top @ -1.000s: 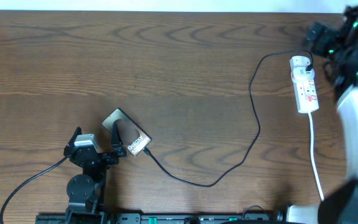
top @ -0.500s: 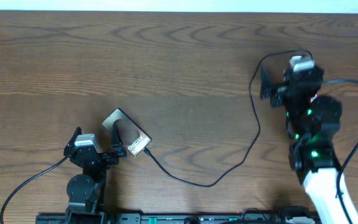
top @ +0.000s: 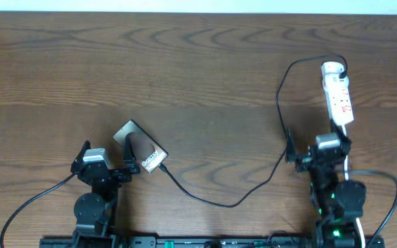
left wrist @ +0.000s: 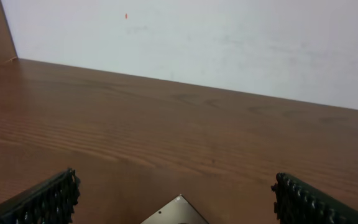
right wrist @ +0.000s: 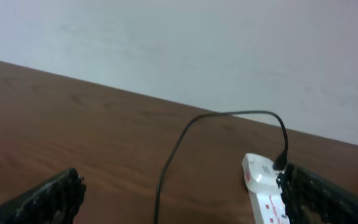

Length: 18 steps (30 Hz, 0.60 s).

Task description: Plug charger to phone and switch on socket

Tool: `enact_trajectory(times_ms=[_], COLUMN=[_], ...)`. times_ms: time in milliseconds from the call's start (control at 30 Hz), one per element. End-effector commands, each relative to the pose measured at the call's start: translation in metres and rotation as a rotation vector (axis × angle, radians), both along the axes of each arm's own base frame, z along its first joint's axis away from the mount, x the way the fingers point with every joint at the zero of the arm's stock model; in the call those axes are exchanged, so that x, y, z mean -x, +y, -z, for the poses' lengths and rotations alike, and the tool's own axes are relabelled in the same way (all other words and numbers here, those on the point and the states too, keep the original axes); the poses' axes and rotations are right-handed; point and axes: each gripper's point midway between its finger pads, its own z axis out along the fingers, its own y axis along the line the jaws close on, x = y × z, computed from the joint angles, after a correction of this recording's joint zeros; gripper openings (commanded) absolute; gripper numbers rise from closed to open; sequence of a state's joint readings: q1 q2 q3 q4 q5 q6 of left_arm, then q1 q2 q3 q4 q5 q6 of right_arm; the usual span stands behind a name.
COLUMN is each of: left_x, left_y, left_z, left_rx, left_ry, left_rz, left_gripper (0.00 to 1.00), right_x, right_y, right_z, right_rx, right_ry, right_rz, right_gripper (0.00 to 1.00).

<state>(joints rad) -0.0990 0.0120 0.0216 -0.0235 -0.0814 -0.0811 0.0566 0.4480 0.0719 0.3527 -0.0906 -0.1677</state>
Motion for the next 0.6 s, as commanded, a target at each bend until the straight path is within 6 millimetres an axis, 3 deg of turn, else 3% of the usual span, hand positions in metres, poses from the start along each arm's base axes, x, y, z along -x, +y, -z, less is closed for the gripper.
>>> enact_trajectory(times_ms=[0, 133, 167, 233, 367, 500, 567], left_x=[0.001, 0.001, 0.001, 0.001, 0.001, 0.001, 0.001], left_y=[0.004, 0.005, 0.005, 0.005, 0.005, 0.005, 0.004], left_z=[0.017, 0.017, 0.017, 0.017, 0.017, 0.017, 0.017], left_rx=[-0.013, -0.013, -0.013, -0.013, -0.013, -0.013, -0.013], left_ry=[0.053, 0.052, 0.052, 0.053, 0.053, 0.053, 0.052], left_rz=[-0.023, -0.023, -0.023, -0.023, -0.023, -0.023, -0.023], left_gripper=[0.99, 0.98, 0.98, 0.98, 0.98, 0.98, 0.98], right_x=[0.011, 0.017, 0.022, 0.027, 0.026, 0.03, 0.03], right_y=[-0.002, -0.003, -0.004, -0.012, -0.024, -0.033, -0.039], right_z=[0.023, 0.045, 0.062, 0.072, 0.059, 0.033, 0.033], right_rx=[0.014, 0.021, 0.025, 0.015, -0.006, -0.034, -0.055], right_ry=[0.028, 0.117, 0.185, 0.232, 0.177, 0.06, 0.061], right_rz=[0.01, 0.01, 0.014, 0.058, 0.121, 0.156, 0.191], right_gripper=[0.99, 0.99, 0.99, 0.99, 0.99, 0.99, 0.99])
